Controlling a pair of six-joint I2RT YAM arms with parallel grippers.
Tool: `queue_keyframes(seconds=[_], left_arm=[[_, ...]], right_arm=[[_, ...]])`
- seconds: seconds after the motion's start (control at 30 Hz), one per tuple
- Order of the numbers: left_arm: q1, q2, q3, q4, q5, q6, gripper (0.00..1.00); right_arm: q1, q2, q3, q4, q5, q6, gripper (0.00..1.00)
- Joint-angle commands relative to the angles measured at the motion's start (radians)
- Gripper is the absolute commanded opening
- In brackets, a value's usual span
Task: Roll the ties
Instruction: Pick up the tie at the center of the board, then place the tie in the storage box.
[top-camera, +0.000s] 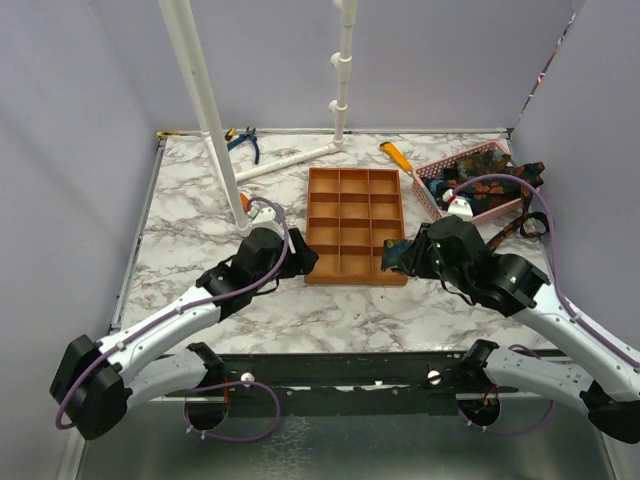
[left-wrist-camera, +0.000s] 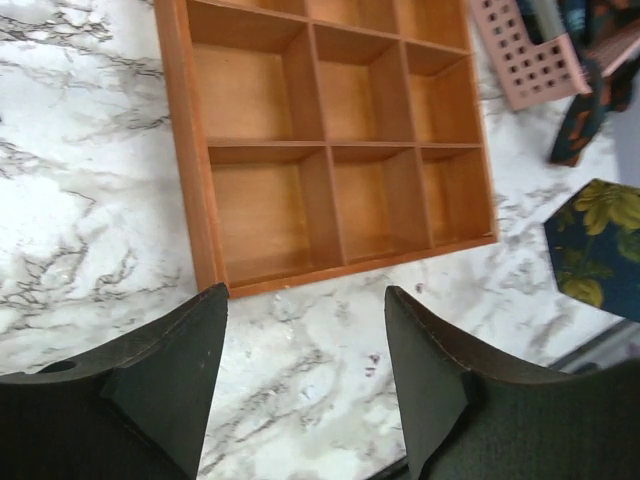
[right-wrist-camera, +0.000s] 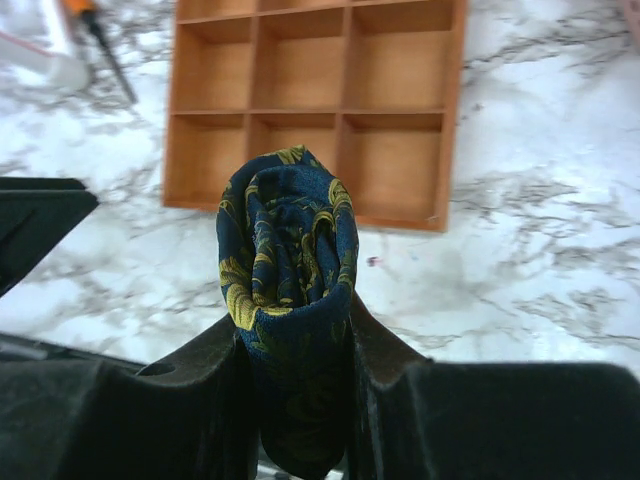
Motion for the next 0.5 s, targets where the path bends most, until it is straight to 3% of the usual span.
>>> queue_keyframes(seconds=[0.0,0.23,0.47], left_arm=[[0.005,0.124,0.077,-0.047,-0.055,0.106,0.67],[0.006,0.106,0.08,-0.072,-0.085,0.079,0.69],[0.006,0.01,-0.02,-0.072,-0.118,0.065,0.7]], right_arm=[[-0.078,0.062,0.043,-0.092,0.046,-0.077,0.0],[-0.315,0.108,0.027,0.043,-0.182,-0.134,0.0],[-0.337,0.179,0.129,-0.086,-0.094,-0.215,0.0]])
